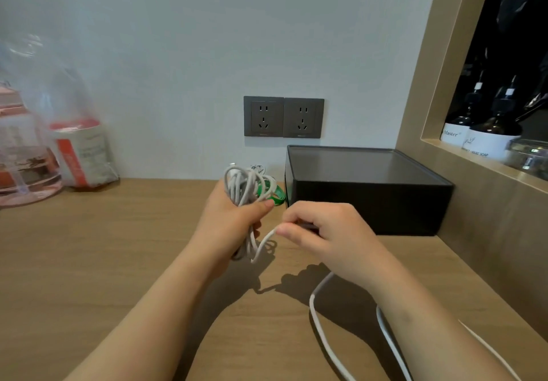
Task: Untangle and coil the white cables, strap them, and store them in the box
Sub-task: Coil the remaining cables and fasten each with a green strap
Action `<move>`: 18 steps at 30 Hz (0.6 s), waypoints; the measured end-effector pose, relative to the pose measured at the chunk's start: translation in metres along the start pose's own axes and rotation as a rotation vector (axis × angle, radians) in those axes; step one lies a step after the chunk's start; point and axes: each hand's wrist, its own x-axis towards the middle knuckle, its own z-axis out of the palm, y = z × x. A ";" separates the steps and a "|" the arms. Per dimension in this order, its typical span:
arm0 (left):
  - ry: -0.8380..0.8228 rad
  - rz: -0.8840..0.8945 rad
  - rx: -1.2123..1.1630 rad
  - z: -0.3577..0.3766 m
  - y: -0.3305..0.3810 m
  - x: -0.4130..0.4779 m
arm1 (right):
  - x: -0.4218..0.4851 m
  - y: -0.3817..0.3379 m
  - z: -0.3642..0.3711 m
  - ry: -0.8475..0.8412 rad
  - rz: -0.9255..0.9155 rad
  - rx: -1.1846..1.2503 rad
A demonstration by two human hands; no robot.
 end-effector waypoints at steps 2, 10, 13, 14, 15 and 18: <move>-0.114 -0.067 -0.053 0.002 0.001 -0.002 | 0.001 0.003 0.001 0.124 0.016 -0.041; -0.192 -0.253 -0.265 0.011 0.008 -0.011 | -0.001 0.007 0.003 0.379 0.166 -0.128; -0.207 -0.249 -0.282 0.015 0.004 -0.012 | 0.000 0.006 0.006 0.357 0.161 -0.111; -0.196 -0.257 -0.298 0.016 0.003 -0.011 | 0.001 0.006 0.007 0.342 0.152 -0.095; -0.187 -0.275 -0.324 0.017 0.002 -0.011 | 0.001 0.006 0.007 0.324 0.140 -0.082; -0.188 -0.328 -0.388 0.019 0.000 -0.012 | 0.002 0.005 0.008 0.270 0.124 -0.078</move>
